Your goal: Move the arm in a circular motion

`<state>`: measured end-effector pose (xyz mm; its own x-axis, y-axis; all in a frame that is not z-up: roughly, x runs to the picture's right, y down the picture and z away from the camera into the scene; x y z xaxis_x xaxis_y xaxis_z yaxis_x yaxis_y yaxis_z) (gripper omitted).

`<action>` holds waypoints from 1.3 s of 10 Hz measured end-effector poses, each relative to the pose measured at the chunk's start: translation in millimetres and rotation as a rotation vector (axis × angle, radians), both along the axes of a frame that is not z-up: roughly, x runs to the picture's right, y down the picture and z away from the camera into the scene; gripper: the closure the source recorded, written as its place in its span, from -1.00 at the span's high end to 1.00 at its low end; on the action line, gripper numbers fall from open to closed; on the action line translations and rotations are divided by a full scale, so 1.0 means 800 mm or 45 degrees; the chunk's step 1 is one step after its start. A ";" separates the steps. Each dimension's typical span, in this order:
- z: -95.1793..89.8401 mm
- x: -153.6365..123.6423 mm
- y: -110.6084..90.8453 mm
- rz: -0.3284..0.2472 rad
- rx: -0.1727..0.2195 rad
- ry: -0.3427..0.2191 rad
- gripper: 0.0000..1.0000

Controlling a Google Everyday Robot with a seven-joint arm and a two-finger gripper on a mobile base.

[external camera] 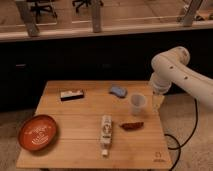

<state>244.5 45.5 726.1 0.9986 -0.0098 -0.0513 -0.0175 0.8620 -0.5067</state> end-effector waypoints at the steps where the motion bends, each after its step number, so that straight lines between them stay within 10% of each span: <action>1: 0.001 -0.005 0.001 -0.015 -0.001 -0.002 0.60; 13: 0.028 -0.125 -0.017 -0.202 0.010 -0.089 0.60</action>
